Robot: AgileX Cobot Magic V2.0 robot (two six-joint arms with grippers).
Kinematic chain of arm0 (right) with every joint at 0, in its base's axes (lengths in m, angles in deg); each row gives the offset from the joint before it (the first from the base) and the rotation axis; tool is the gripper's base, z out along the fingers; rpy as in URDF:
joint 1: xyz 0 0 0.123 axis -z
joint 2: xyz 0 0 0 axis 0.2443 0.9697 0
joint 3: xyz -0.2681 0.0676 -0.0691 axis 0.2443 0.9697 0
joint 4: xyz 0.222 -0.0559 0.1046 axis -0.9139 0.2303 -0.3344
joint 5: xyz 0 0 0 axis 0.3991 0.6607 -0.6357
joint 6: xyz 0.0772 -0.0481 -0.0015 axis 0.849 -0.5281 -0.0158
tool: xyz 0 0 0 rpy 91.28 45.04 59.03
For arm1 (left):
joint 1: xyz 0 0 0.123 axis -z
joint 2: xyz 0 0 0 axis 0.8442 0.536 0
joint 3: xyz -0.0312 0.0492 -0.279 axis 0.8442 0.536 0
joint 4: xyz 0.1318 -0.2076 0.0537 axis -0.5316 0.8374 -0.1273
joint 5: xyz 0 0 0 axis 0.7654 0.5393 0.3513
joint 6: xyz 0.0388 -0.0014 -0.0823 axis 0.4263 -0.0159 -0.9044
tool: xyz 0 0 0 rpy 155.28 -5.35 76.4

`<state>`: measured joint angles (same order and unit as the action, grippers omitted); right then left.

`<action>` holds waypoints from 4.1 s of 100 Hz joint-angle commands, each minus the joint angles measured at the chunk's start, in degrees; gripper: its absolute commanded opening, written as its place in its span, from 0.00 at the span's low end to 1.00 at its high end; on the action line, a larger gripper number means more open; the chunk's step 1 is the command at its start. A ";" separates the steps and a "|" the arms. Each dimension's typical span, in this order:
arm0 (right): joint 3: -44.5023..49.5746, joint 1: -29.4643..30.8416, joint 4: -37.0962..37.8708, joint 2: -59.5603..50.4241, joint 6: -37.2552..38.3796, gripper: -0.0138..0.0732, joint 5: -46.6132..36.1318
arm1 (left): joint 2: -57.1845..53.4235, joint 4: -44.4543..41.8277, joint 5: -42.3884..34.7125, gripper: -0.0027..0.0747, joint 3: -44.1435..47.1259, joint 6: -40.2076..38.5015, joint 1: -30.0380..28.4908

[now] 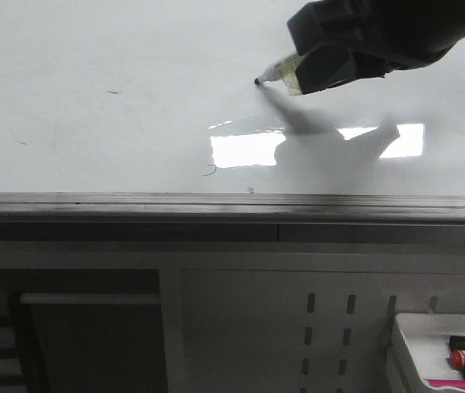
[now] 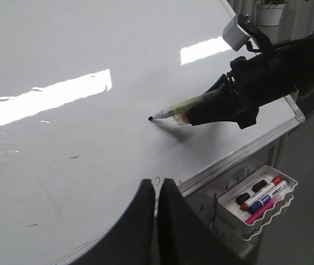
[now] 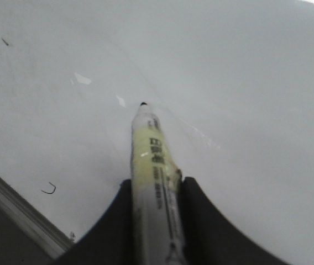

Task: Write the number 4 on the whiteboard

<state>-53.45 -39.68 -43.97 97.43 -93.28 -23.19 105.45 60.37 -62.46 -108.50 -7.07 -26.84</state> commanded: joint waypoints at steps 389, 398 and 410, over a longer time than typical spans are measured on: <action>0.73 -9.96 -6.50 -16.94 -11.09 0.11 17.22 | 11.24 0.10 4.31 0.54 -3.25 1.21 0.07; 1.67 -12.73 -6.08 -19.48 -14.00 0.11 17.33 | 17.16 1.21 8.77 0.52 -5.91 10.48 0.07; 4.25 -15.90 -4.38 -21.34 -15.41 0.11 15.16 | 23.35 6.14 14.63 0.51 -9.58 24.73 0.07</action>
<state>-49.29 -53.88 -49.87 77.91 -106.92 -3.12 124.90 61.33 -49.20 -114.02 8.36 -26.84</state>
